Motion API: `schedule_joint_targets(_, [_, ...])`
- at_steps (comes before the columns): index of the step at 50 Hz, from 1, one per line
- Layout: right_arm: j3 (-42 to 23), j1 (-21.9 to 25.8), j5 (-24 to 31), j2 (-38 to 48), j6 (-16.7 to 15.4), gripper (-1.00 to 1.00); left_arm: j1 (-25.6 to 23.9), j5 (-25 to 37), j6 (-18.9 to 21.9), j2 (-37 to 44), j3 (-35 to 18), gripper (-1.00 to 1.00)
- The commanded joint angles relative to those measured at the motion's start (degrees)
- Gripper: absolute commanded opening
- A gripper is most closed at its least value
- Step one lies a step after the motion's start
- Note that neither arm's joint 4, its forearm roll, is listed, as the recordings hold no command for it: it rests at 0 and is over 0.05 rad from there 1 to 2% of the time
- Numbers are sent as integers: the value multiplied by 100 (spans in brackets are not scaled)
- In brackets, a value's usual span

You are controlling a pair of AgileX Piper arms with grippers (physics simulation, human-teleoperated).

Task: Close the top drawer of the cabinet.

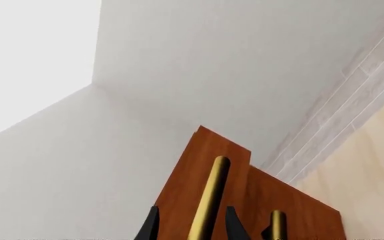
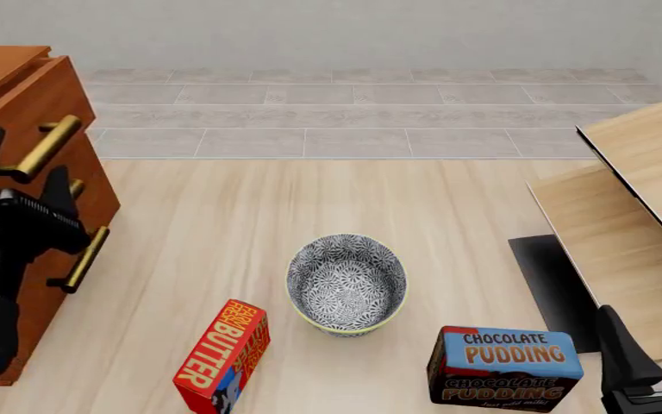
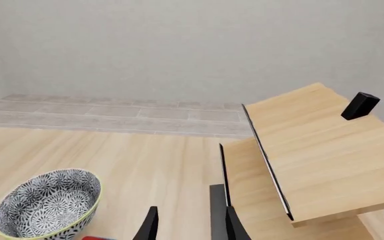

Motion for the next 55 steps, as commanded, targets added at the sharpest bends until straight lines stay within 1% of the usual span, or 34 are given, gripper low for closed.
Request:
schedule_joint_targets(1, [0, 3, -4, -3, -15, 100, 230, -24, -17, -4, 43, 100])
schedule_joint_targets(32, [0, -8, -17, -6, -33, 100, 443, -24, -24, -28, 120, 100])
schedule_joint_targets(55, [0, -24, 16, 1, -77, 100, 706, -24, -114, -3, 156, 100])
